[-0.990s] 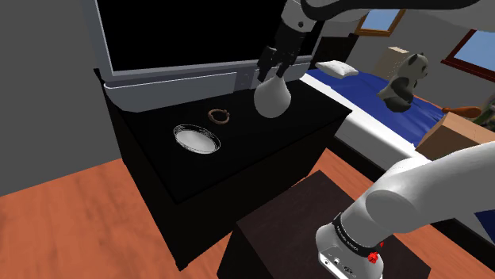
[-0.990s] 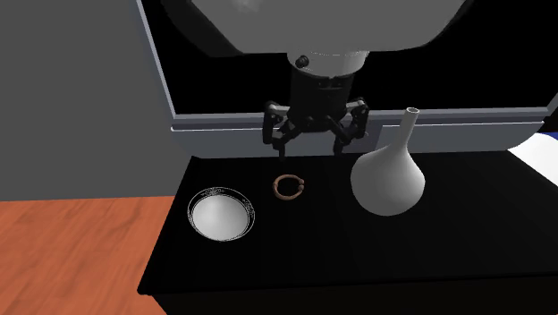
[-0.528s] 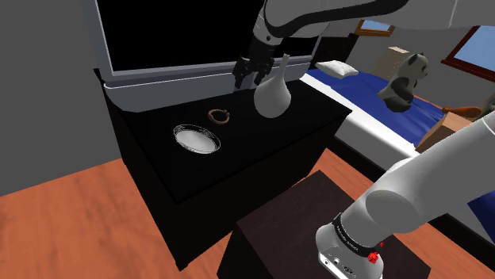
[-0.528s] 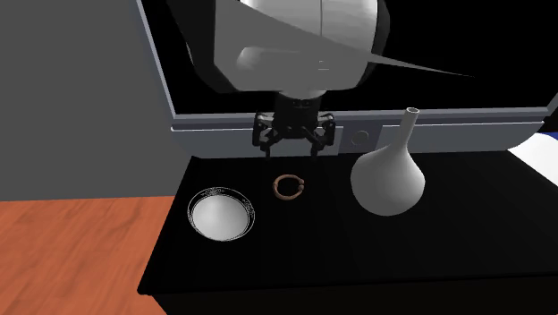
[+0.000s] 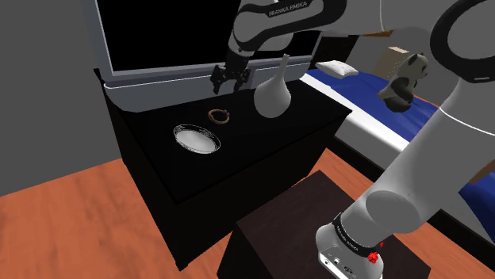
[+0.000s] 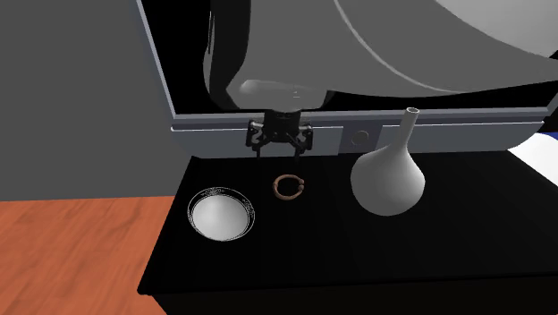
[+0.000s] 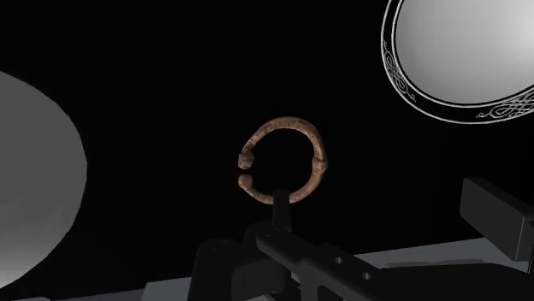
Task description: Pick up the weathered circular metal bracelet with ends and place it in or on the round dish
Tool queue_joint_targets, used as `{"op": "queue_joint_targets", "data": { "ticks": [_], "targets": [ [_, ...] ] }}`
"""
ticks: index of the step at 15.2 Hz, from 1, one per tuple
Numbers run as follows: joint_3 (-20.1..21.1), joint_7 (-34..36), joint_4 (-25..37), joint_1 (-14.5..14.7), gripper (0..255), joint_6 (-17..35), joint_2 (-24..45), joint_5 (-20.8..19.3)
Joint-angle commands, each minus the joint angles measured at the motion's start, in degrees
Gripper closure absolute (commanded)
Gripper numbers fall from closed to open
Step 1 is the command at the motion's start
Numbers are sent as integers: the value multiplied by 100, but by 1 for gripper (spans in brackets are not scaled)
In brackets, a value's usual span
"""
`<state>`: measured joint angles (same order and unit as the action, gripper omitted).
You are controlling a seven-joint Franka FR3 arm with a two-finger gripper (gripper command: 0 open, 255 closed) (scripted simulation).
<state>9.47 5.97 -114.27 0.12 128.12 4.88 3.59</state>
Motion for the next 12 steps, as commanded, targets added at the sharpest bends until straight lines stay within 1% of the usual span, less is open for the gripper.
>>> {"op": "queue_joint_targets", "data": {
  "ticks": [1, 4, 12],
  "targets": [
    [22, 130, 361, 43, 0, 131, 503, -32],
    [23, 259, 852, 100, 0, 213, 1091, -58],
    [10, 296, 763, 153, 0, 664, 1454, -116]
  ]
}}
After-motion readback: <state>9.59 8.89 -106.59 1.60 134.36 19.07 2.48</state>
